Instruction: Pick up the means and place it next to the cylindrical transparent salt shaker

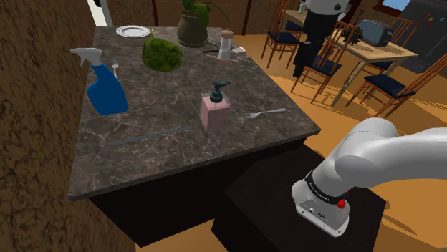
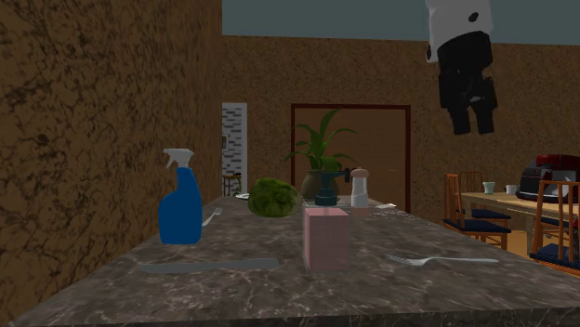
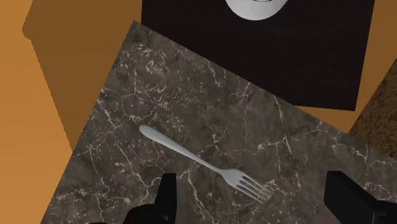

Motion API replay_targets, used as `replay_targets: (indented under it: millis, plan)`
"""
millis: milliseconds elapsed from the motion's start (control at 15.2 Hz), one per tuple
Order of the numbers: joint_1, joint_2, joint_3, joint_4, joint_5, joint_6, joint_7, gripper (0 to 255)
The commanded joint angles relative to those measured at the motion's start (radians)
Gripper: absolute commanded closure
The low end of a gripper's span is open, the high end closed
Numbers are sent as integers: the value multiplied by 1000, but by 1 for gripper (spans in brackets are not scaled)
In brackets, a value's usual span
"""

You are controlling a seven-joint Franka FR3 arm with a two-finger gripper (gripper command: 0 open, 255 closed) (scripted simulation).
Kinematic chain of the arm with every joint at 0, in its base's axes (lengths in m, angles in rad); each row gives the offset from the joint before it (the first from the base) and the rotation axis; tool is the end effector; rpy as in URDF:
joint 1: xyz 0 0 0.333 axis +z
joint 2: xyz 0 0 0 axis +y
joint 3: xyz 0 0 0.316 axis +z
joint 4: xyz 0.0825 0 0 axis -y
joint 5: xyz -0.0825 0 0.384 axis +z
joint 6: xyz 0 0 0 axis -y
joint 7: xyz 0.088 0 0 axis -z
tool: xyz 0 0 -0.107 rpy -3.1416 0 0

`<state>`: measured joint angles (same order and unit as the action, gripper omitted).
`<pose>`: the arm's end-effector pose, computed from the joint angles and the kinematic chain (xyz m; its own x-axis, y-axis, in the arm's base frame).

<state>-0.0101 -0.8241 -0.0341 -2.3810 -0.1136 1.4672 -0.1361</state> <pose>0.2843 -0.0288 0.5818 0.9906 0.0929 -0.1006 0.1007 -0.9921 0.0755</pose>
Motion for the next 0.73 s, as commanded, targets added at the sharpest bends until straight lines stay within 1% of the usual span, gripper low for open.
replay_targets:
  millis: [0,660]
  plan:
    - [0,0,0,0,0,0,0,0]
    - [114,305,61,75,31,226,-92,0]
